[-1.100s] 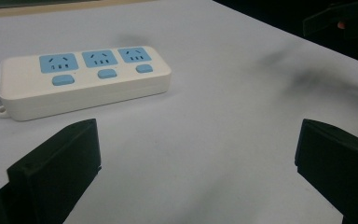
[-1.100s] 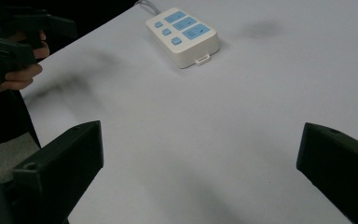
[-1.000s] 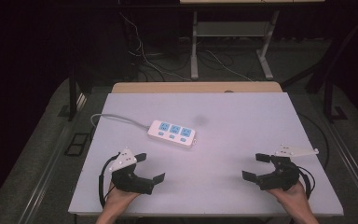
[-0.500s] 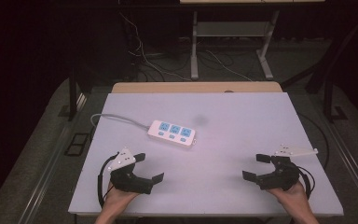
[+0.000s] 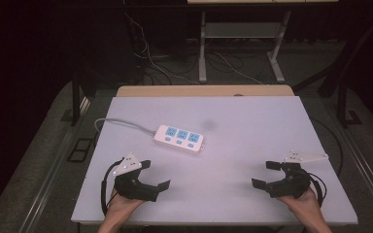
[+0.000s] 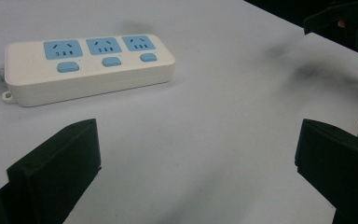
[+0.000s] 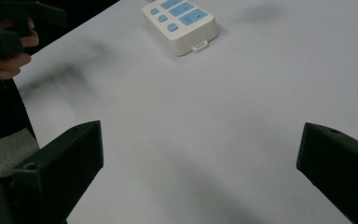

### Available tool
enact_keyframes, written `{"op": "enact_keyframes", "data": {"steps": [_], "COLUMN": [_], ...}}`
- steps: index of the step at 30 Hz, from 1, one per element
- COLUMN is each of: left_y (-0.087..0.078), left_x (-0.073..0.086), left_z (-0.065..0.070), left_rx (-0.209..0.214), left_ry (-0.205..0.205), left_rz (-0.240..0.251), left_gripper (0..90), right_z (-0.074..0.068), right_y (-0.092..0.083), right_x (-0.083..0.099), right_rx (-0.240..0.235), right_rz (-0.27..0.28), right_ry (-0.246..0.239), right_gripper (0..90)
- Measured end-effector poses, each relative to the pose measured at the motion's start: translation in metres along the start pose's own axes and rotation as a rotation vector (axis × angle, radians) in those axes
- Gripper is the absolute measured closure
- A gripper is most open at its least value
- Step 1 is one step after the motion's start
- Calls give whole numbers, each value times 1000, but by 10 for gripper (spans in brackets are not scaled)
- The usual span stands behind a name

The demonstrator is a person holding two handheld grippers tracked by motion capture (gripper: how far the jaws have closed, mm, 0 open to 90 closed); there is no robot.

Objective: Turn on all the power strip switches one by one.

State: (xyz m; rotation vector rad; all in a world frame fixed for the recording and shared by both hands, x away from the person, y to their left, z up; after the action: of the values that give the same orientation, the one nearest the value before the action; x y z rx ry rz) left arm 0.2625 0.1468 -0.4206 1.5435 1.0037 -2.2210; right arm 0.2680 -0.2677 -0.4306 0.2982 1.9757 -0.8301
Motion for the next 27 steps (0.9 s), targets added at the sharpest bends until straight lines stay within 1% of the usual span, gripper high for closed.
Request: {"op": "enact_keyframes", "data": {"steps": [1, 6, 11, 12, 16, 19, 23, 27], "left_y": [0, 2, 4, 4, 5, 5, 4, 5], "left_x": [-1, -4, -9, -10, -17, -21, -26, -31], "left_z": [0, 1, 1, 0, -4, -7, -11, -14], "left_rx": [3, 11, 26, 29, 27, 28, 32, 37], "left_ry": [-7, 5, 15, 22, 23, 28, 16, 18], "left_rz": [0, -29, -46, -53, -57, -71, -80, -91], "left_gripper": [0, 0, 0, 0, 0, 0, 0, 0], "right_z": [0, 2, 2, 2, 2, 2, 2, 2], "right_y": [0, -2, -3, -3, -3, -3, -2, -2], "right_x": [0, -1, -1, -1, -1, -1, -1, -1], "right_rx": [-2, 0, -1, -2, -4, -4, -6, -22], "right_rz": [3, 16, 18, 20, 23, 23, 19, 20], "right_ry": [0, 8, 12, 15, 23, 23, 18, 22], "right_gripper": [4, 4, 3, 3, 4, 3, 3, 3]}}
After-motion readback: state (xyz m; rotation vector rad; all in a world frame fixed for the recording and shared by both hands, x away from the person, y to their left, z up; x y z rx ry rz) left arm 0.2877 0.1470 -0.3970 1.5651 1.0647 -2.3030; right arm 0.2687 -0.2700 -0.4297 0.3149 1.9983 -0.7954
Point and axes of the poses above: each handheld gripper's, and its own axes: y roughly forward along the jaws, x roughly out of its underside, z roughly to its right, the point moved 3 cm from there along y, roughly forward along the jaws, and after that the axes turned 6 degrees about z, right-handed, at the moved point
